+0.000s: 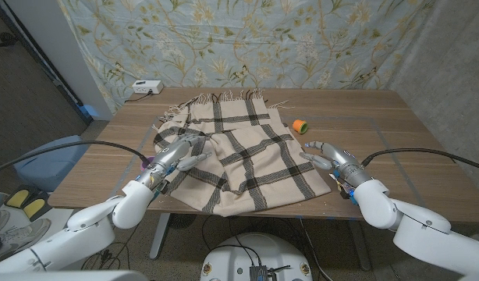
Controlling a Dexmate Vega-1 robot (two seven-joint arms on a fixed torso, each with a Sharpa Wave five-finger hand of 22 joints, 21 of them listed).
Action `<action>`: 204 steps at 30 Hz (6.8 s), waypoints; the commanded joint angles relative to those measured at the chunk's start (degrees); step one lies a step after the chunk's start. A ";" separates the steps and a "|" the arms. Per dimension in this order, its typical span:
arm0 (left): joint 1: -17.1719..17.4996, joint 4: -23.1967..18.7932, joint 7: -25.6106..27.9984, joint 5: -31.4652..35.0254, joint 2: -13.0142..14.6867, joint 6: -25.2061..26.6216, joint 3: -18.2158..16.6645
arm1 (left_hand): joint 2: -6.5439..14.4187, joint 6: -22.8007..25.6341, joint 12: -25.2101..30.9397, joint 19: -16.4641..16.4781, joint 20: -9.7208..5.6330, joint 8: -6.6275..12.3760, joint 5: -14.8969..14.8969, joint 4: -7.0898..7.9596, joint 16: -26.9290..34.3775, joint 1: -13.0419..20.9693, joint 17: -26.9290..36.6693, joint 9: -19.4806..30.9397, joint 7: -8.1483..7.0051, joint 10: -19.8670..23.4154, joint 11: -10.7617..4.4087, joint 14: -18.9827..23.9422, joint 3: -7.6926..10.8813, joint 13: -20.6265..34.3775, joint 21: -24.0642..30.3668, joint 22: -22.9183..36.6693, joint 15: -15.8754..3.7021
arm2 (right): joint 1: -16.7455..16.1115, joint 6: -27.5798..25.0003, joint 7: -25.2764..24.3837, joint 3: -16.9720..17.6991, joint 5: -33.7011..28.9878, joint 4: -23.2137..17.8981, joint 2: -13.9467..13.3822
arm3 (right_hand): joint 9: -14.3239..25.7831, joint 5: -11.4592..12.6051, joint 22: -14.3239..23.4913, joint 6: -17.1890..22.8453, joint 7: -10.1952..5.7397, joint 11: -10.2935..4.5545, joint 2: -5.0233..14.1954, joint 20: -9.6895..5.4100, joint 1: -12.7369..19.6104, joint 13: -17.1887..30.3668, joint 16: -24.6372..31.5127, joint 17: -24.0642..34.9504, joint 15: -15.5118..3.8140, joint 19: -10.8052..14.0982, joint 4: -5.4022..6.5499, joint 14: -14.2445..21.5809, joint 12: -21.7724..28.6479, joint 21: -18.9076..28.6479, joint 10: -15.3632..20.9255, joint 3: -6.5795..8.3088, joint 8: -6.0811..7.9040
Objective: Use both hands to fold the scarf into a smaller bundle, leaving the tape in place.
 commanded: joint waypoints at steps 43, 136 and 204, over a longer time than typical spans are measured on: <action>10.73 -1.88 -3.65 -2.12 -0.67 -1.22 -8.98 | 0.46 0.62 -1.06 -0.99 0.09 -1.43 -0.02 1.41 -0.44 -1.40 0.76 0.24 0.63 -0.46 0.93 -1.37 -1.90 0.52 -1.53 0.36 0.56 | 7.18 -29.10 17.40 -18.26 -14.40 -13.81 -14.48 | 0.47 11.49 -0.46 -9.88 -2.85 -3.11 -6.18 -0.73 27.51 0.48 -4.95 -0.02 -2.47 -1.16 -2.98 -6.03 -4.15 -2.42 -9.69 17.07 -3.35; 15.95 -20.36 -38.78 17.69 3.32 28.67 -15.99 | -14.03 -12.49 -3.86 1.36 0.12 -2.40 8.68 -1.36 -1.18 15.49 0.59 0.17 0.32 -7.13 -1.66 -6.89 -9.02 0.87 -6.35 -0.01 3.30 | 8.57 1.95 -27.30 -10.88 -36.95 20.59 21.41 | 1.18 0.55 2.52 34.73 -6.14 -5.44 1.37 -7.70 35.29 6.12 22.06 19.98 -13.69 16.25 0.63 30.34 14.50 11.02 34.32 -0.20 6.98; 13.23 -1.91 -4.18 -16.47 -4.91 -23.05 -22.40 | 5.89 40.36 6.30 22.02 -7.34 9.42 6.75 6.34 1.51 37.26 1.04 3.94 -1.01 47.26 -9.23 29.84 -7.30 4.48 -2.65 1.10 -15.25 | 11.63 8.48 -42.50 -5.83 -29.82 24.07 26.13 | 1.44 0.90 2.31 35.80 -5.98 -5.10 1.18 -7.74 35.33 8.57 20.27 22.04 -13.51 14.31 0.95 30.56 16.39 12.56 34.02 -0.09 6.36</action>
